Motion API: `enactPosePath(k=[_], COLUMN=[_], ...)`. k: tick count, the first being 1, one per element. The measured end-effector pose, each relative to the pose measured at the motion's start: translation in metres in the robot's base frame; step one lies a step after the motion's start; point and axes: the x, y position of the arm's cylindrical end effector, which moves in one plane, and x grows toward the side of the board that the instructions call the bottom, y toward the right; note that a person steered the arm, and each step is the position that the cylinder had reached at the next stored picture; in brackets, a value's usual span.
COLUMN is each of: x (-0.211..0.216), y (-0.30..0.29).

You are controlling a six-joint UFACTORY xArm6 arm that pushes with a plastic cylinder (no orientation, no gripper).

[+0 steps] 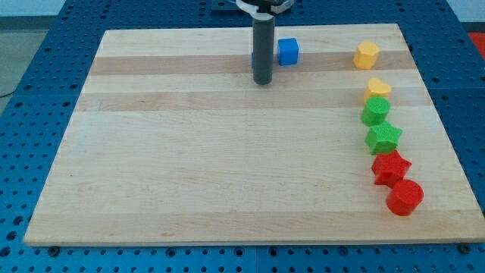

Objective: Move your arm parallel to the yellow hexagon

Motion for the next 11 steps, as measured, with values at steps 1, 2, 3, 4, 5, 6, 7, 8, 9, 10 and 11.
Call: enactPosePath(k=[1, 2, 3, 4, 5, 6, 7, 8, 9, 10, 11], x=[-0.005, -0.015, -0.026, -0.027, -0.027, -0.014, -0.012, 0.01, 0.022, 0.003, 0.004], y=[0.001, 0.005, 0.012, 0.012, 0.011, 0.022, 0.082, 0.092, 0.092, 0.123, 0.199])
